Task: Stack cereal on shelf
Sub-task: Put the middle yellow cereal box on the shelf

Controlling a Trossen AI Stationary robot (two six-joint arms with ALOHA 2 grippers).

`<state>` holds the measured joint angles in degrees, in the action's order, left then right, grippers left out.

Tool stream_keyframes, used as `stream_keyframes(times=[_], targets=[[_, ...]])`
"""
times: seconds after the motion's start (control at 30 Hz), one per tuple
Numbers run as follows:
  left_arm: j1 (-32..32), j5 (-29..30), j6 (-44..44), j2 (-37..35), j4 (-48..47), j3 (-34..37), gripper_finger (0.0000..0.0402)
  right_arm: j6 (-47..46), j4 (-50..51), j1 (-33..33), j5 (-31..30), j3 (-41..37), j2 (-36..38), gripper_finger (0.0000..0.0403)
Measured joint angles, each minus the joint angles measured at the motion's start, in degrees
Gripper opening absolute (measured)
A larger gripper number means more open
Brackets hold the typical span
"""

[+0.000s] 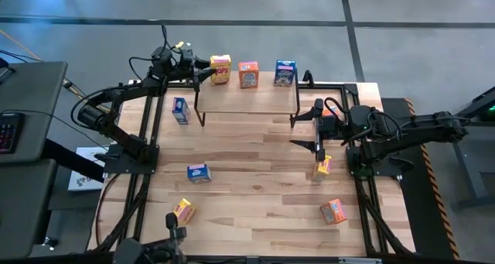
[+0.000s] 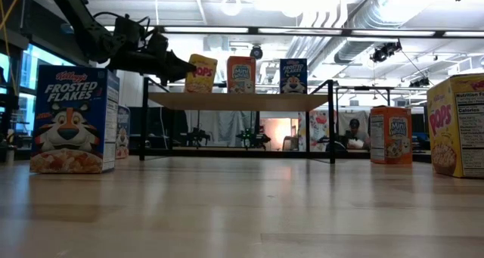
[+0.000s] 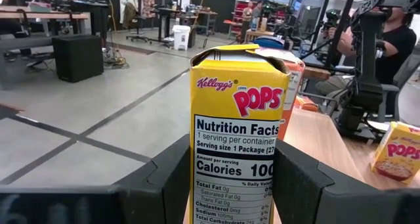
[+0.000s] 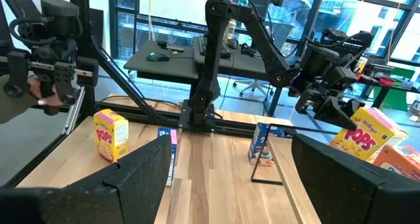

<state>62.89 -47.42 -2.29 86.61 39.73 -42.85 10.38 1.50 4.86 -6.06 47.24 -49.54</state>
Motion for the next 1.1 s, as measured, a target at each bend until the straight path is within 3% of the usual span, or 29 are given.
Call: stream_keyframes(times=[0.17,0.5,1.1], targets=[[0.0,0.0,0.0,0.0,-0.9,0.0,0.0171,0.0,0.0,0.0,0.0,0.0,0.0,0.0308],[0.0,2.0,-0.4,-0.1,-2.6,0.0,0.0223,0.0,0.0,0.0,0.0,0.0,0.0,0.0308],[0.1,1.6,-3.6,-6.5,-3.5,0.0,0.0228,0.0,0.0,0.0,0.0,0.0,0.0,0.0308]])
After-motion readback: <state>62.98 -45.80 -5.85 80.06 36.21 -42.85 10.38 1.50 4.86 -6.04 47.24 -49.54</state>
